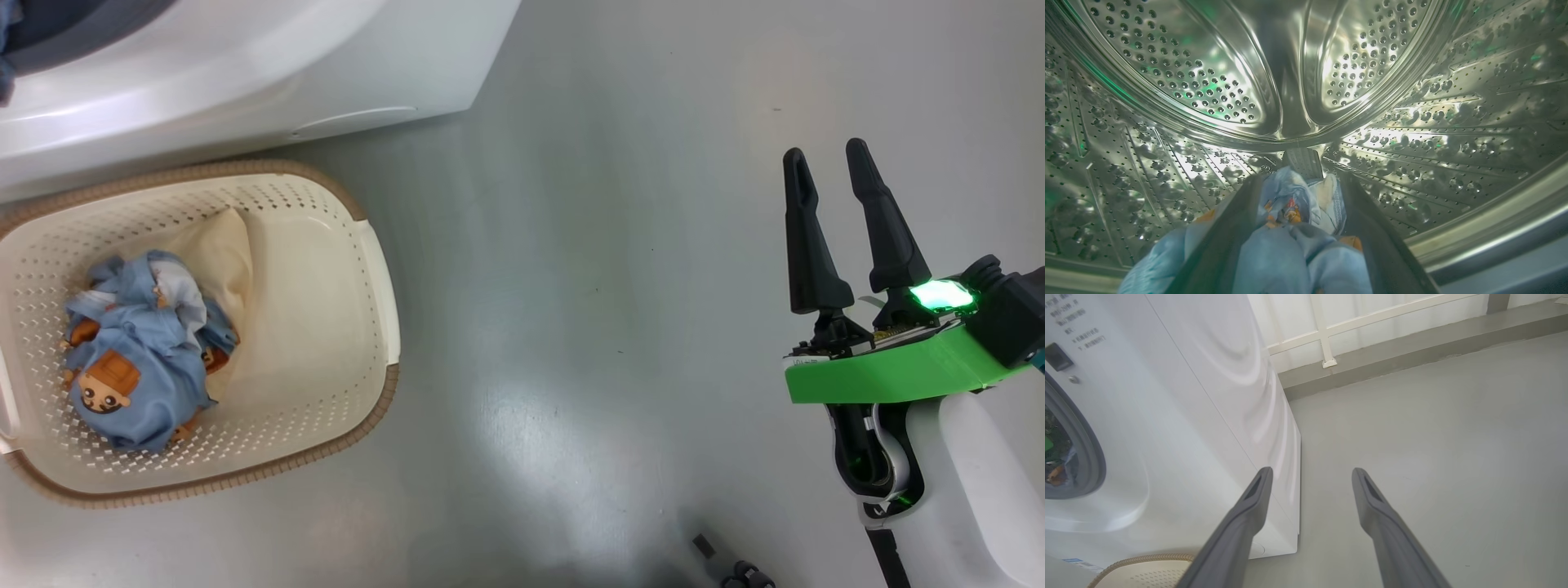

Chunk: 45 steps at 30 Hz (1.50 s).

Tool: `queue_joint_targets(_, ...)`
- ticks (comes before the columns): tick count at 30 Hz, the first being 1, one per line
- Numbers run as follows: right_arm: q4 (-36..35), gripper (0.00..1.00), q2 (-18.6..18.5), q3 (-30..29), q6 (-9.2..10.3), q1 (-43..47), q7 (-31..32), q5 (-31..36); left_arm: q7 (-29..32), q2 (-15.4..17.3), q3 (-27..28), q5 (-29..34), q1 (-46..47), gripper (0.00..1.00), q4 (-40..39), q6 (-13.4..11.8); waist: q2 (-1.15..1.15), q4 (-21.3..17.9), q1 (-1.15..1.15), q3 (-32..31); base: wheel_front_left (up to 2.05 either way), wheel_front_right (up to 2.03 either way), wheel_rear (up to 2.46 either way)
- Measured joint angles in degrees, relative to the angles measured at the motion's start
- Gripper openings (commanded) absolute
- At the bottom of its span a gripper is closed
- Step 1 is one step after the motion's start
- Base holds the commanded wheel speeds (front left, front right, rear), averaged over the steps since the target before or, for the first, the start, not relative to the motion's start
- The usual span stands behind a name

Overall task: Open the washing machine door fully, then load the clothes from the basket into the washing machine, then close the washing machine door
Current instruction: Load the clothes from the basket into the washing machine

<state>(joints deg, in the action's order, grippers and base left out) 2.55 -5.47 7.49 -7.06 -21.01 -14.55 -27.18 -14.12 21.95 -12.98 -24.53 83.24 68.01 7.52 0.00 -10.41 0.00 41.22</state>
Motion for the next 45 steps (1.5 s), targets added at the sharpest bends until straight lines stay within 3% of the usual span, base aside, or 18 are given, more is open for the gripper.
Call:
queue_joint_targets(6,0.0,1.0,-0.4,0.0,0.0,0.0,0.0,0.0,-0.5,0.1,-1.9,-2.2,-0.3,1.0,-0.4,0.0,0.0,0.6,0.0,-0.8,0.0,0.0,0.0)
queue_joint_targets(9,0.0,1.0,-0.7,-0.2,0.0,0.0,0.0,0.0,-0.5,0.1,0.1,-2.3,-1.8,1.0,-5.3,-0.1,0.0,1.0,0.0,-1.2,0.0,0.0,0.0)
queue_joint_targets(17,-0.1,1.0,-1.0,-0.5,0.0,0.0,0.0,0.0,-0.5,-3.2,10.7,0.5,-13.1,1.0,-20.5,-2.5,0.0,1.9,0.0,-3.0,0.0,0.0,0.0)
queue_joint_targets(26,-0.1,1.0,-1.4,-1.2,0.0,0.5,0.0,0.0,-0.6,-10.1,21.8,5.3,-23.9,1.0,-32.0,-0.9,0.0,2.9,0.0,-5.8,0.0,0.0,0.0)
queue_joint_targets(33,0.5,1.0,-2.3,-2.1,0.0,2.0,0.0,0.0,-0.6,-13.1,23.0,10.5,-32.2,1.0,-37.2,-0.2,0.0,3.8,0.0,-8.9,0.0,0.0,0.0)
queue_joint_targets(45,2.0,1.0,-5.4,-2.4,0.0,6.8,0.0,0.0,-0.6,-14.6,21.5,10.7,-47.7,1.0,-43.6,0.0,0.0,5.3,0.0,-16.2,0.0,0.0,0.0)
